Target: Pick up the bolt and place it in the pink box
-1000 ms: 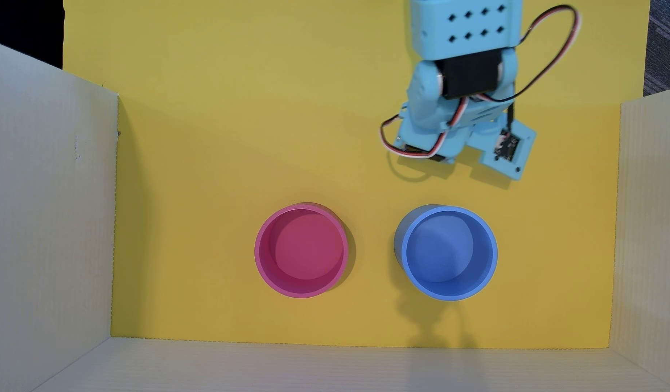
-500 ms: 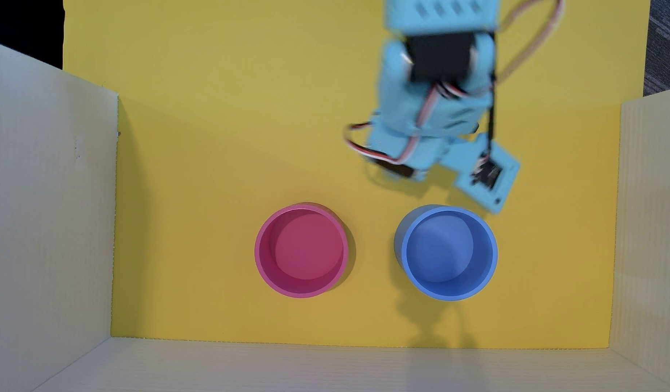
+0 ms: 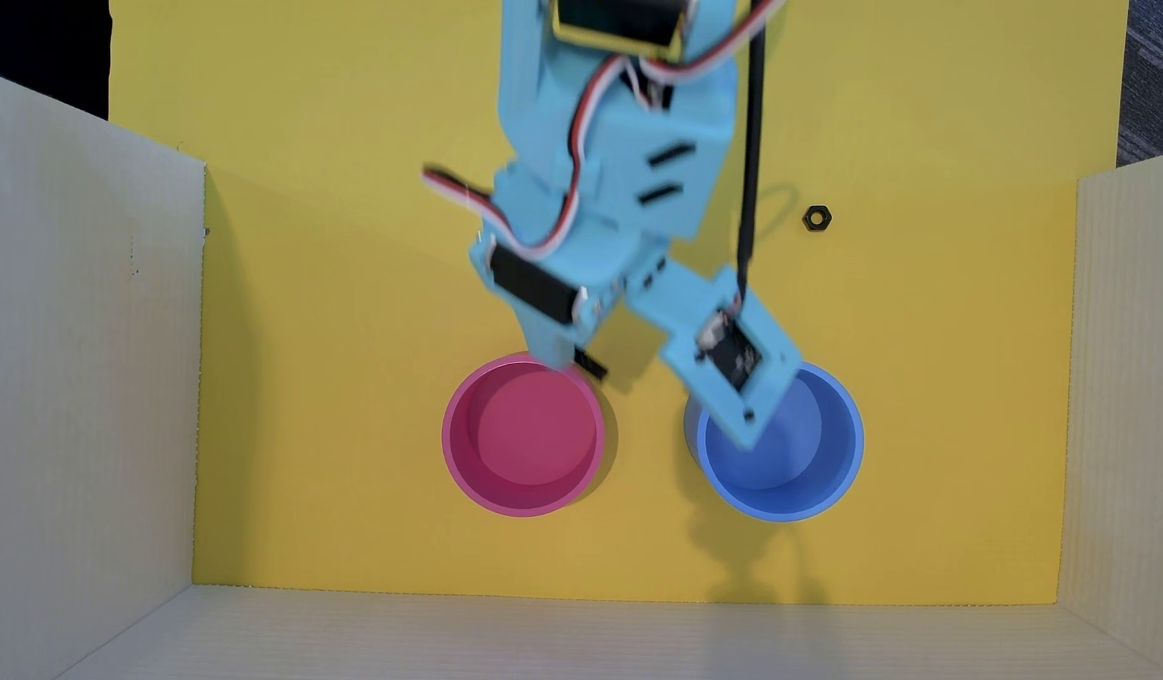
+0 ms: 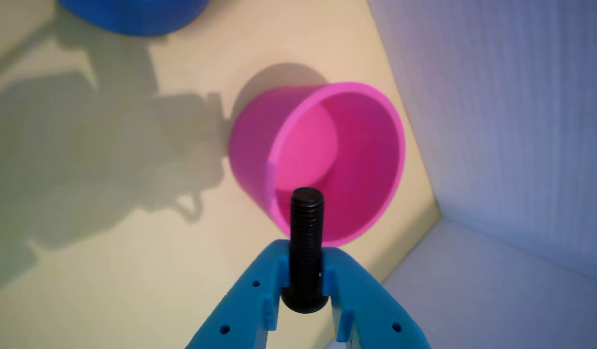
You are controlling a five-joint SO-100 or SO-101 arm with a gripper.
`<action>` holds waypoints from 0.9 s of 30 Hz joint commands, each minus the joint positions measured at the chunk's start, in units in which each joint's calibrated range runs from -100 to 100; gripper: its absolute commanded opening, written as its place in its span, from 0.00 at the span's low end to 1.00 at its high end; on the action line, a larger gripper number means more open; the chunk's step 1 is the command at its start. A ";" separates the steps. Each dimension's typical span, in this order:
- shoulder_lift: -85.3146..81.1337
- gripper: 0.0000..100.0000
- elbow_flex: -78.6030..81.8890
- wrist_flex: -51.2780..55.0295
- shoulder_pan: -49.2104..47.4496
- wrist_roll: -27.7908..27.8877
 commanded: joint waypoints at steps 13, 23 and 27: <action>15.16 0.01 -19.23 0.17 0.75 -0.14; 15.58 0.22 -18.05 1.97 1.26 0.23; 15.58 0.12 -18.14 5.23 0.60 0.23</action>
